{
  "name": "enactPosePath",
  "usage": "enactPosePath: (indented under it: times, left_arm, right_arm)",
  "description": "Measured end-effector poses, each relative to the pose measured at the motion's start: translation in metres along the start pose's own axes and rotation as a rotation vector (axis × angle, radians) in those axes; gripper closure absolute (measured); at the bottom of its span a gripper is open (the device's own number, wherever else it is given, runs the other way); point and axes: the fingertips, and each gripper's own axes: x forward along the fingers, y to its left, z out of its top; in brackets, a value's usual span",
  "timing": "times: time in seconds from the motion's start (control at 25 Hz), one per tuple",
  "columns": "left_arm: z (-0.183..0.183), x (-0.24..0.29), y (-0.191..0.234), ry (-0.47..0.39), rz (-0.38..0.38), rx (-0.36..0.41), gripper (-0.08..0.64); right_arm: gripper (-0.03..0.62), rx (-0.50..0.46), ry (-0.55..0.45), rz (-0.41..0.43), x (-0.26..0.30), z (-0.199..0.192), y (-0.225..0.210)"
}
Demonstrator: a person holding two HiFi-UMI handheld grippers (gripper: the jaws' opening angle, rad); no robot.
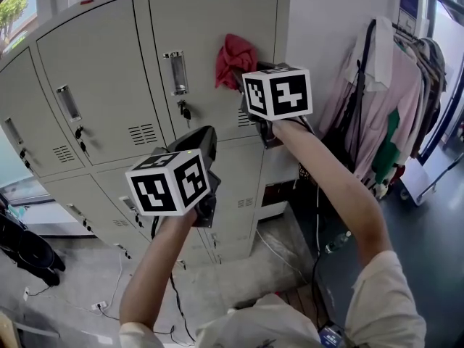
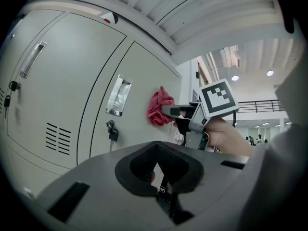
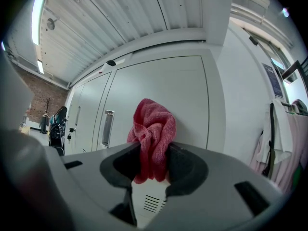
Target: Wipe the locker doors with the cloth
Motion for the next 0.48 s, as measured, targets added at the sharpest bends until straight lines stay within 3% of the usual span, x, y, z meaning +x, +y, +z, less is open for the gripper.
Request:
enactPosePath:
  times: [0.48]
  left_arm:
    - [-0.007,0.009,-0.018,0.015,-0.031,0.001,0.557]
  right_arm:
    - [0.446,0.042,0.01,-0.084,-0.019,-0.012,-0.057]
